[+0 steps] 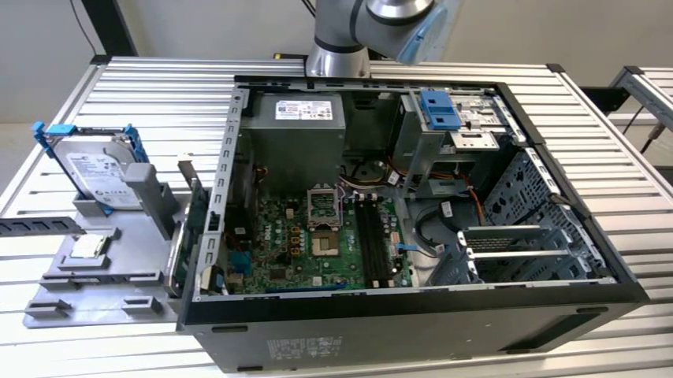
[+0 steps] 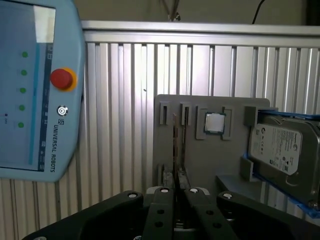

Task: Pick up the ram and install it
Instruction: 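Pick up the ram and move it above insertion slot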

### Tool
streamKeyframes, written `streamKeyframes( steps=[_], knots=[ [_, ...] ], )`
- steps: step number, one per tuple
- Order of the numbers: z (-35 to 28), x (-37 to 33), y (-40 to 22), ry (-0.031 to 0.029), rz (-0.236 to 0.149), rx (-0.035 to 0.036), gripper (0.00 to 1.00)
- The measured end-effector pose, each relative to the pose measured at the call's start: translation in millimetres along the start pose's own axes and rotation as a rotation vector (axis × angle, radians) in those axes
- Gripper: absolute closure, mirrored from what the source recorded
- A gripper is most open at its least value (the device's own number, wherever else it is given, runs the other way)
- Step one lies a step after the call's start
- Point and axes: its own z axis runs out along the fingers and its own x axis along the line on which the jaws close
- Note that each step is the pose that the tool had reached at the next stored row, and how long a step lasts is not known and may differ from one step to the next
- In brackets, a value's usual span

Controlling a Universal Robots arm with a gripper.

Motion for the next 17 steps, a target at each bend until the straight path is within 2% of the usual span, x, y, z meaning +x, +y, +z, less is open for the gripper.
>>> streamKeyframes(
  steps=[8,17],
  knots=[
    [-6.6,-0.3,-0.1,-0.0001,0.000,0.0001,1.00],
    [-10.8,-0.4,-0.2,-0.0002,0.000,0.0001,1.00]
  ],
)
